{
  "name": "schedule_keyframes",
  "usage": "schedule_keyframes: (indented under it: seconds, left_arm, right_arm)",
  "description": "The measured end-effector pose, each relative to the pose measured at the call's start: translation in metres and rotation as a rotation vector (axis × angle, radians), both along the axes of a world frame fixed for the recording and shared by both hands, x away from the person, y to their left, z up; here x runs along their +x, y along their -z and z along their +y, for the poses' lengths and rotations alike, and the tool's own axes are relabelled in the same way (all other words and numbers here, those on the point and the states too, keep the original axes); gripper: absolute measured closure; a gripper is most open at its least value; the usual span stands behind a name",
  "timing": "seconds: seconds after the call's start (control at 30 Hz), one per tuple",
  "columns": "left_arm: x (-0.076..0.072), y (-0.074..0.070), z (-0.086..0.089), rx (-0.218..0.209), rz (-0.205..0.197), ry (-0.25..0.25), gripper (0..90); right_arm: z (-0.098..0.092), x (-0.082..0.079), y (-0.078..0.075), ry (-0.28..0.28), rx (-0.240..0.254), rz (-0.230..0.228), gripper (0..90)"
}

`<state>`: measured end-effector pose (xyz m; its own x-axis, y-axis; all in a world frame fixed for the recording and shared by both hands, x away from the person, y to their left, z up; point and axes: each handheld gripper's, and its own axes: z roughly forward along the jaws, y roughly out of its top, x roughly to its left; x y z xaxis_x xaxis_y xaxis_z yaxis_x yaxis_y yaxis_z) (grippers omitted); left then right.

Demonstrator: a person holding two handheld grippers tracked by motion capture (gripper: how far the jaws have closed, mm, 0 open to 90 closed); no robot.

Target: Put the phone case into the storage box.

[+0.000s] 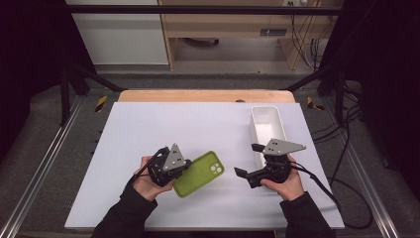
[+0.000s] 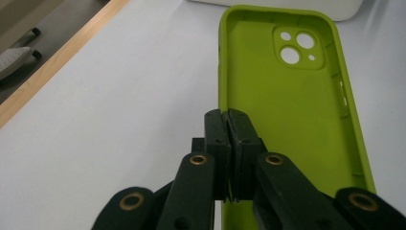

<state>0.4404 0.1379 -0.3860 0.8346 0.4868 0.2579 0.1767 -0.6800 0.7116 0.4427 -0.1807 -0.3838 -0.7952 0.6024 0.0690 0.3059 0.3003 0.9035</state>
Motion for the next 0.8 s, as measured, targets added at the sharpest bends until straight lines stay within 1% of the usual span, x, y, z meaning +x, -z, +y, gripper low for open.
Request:
schedule_keyframes:
  seconds: [0.1,0.13,0.27,0.4,0.63,0.8]
  left_arm:
    - [-0.001,0.0,-0.003,0.003,-0.006,0.009,88.1]
    - [-0.002,-0.001,-0.004,0.012,-0.01,0.013,88.1]
    - [-0.004,0.0,-0.007,0.011,-0.021,0.022,88.1]
    - [-0.004,0.0,-0.009,0.017,-0.029,0.028,88.1]
    - [-0.006,-0.001,-0.014,0.018,-0.046,0.039,88.1]
    - [-0.008,-0.003,-0.017,0.02,-0.058,0.047,88.1]
  right_arm:
    - [0.003,0.001,-0.001,-0.007,-0.008,0.005,1.2]
    - [0.005,0.001,-0.001,-0.009,-0.009,0.008,1.2]
    - [0.008,0.003,-0.001,-0.011,0.004,0.025,1.6]
    - [0.009,0.004,0.0,-0.014,0.005,0.041,1.6]
    - [0.014,0.008,0.003,-0.014,-0.013,0.071,2.0]
    - [0.022,0.011,0.002,-0.022,-0.032,0.085,2.7]
